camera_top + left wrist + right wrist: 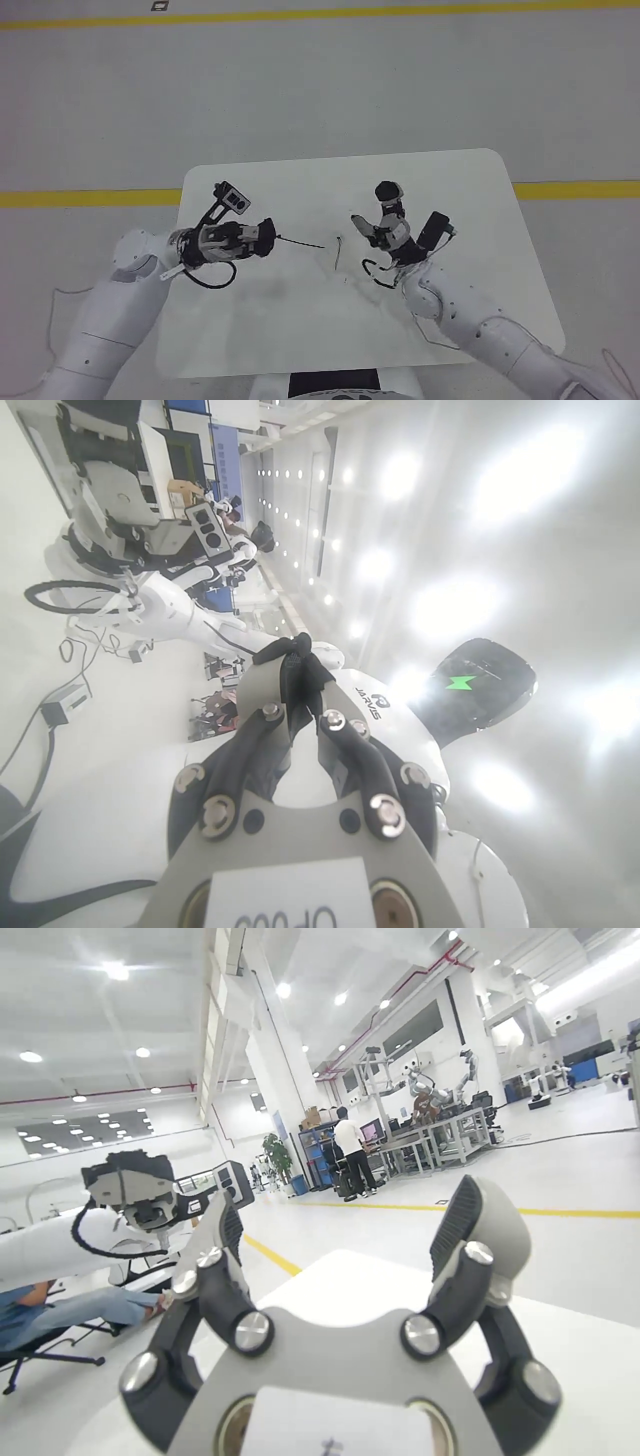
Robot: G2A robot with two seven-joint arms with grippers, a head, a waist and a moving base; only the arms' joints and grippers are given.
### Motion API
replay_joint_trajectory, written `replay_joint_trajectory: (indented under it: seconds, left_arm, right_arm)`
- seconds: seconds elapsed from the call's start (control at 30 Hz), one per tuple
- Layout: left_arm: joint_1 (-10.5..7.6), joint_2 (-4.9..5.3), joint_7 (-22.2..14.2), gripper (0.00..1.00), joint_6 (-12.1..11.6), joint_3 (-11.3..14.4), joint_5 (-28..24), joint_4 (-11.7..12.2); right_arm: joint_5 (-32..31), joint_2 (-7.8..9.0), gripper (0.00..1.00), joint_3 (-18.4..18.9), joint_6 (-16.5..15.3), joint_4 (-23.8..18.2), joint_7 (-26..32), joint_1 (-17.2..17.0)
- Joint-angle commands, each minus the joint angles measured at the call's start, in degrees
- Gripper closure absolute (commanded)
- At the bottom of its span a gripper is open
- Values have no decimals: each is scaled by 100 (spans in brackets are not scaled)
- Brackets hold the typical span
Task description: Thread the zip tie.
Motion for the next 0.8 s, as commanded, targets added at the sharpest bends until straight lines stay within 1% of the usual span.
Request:
replay_joint_trajectory:
  seconds: [0.0, 0.07, 0.2, 0.23, 0.77]
  left_arm:
    - [67, 9, 14, 100, 55, -34, 4, -126]
    - [106, 22, 67, 100, 80, -75, 120, -206]
    - [122, 26, 96, 100, 148, -92, 124, -281]
    - [119, 29, 82, 100, 179, -87, 148, -283]
    - [119, 29, 82, 100, 179, -87, 148, -283]
  right_arm:
    - [116, 76, 0, -103, 0, 53, -46, 73]
    - [239, 136, 0, -206, 0, 100, -122, 132]
    - [349, 216, 0, -345, 0, 222, -234, 242]
    - [356, 222, 0, -353, 0, 234, -246, 248]
    - [356, 222, 0, -353, 0, 234, -246, 248]
